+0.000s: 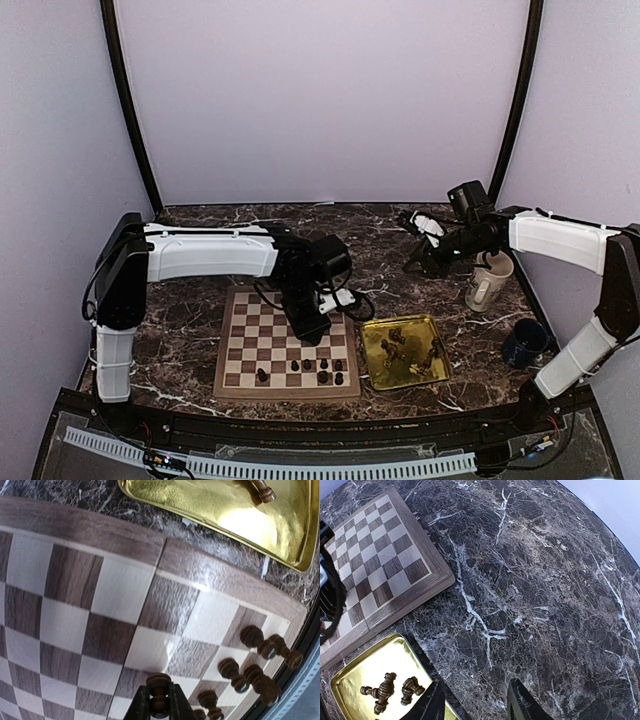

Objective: Set up the chess pieces on the board
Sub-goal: Pick up the pawn from the chessboard, then place the pawn at e7.

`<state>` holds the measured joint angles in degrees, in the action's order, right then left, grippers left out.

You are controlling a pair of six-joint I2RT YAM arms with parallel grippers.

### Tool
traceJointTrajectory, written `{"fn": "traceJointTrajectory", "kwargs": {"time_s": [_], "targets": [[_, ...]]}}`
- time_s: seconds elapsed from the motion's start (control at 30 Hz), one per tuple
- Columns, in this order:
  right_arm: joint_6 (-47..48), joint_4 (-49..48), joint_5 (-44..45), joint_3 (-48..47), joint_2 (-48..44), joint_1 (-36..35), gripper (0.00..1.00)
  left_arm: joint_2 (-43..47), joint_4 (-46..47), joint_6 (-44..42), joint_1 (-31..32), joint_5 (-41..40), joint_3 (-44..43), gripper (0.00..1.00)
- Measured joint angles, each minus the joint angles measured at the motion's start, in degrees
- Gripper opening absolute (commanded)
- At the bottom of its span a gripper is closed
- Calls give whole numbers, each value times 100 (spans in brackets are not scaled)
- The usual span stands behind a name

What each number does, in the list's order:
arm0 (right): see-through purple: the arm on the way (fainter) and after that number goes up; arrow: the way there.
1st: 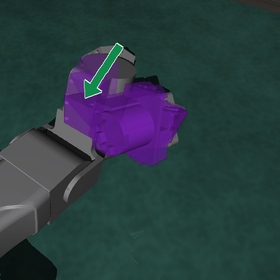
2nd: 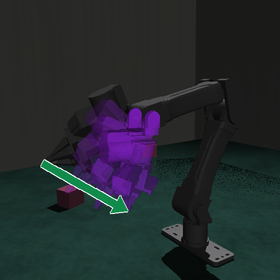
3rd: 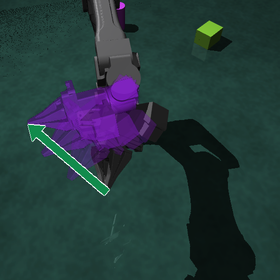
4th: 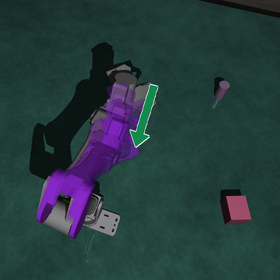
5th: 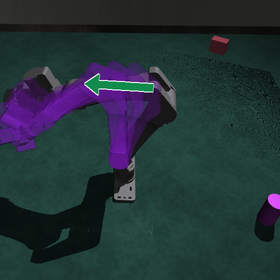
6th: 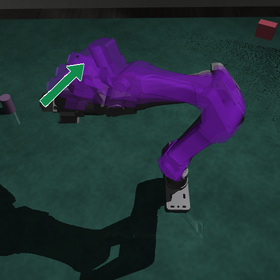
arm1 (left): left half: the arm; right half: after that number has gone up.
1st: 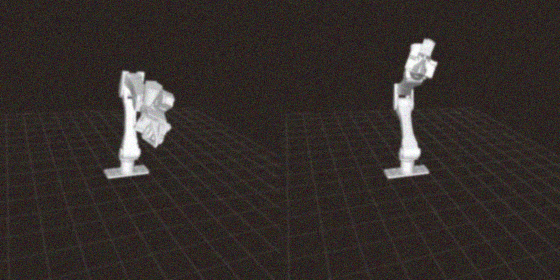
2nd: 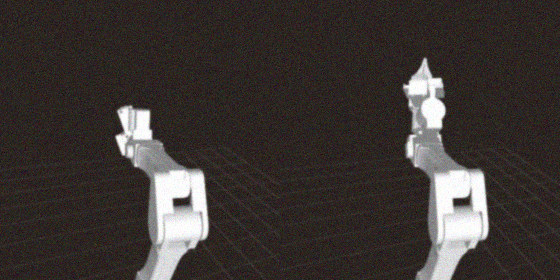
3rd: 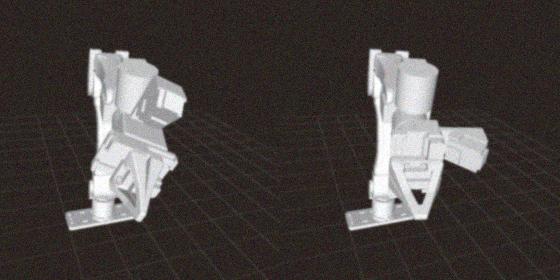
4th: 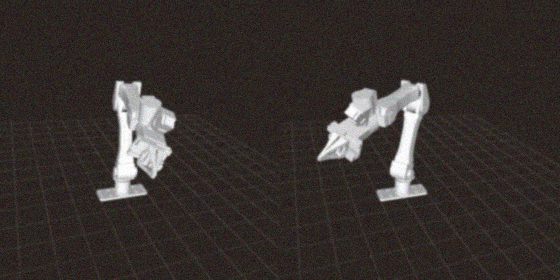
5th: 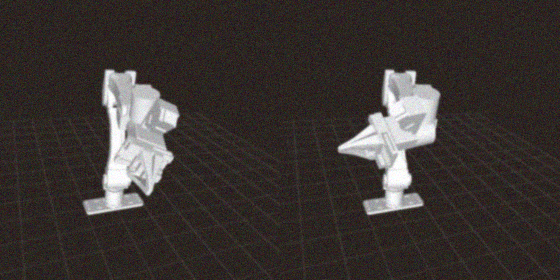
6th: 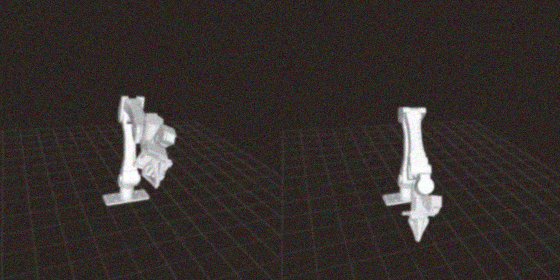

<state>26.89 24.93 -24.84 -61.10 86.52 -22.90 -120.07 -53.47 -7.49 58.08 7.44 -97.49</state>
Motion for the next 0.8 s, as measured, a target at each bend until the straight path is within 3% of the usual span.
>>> {"fn": "traceJointTrajectory", "kwargs": {"time_s": [0.4, 0.8], "targets": [[48, 52, -7, 0, 7, 0, 44, 1591, -190, 140, -72, -245, 1381, 11], [74, 133, -46, 0, 83, -11, 44, 1668, -186, 173, -98, 297, 1950, 12]]}}
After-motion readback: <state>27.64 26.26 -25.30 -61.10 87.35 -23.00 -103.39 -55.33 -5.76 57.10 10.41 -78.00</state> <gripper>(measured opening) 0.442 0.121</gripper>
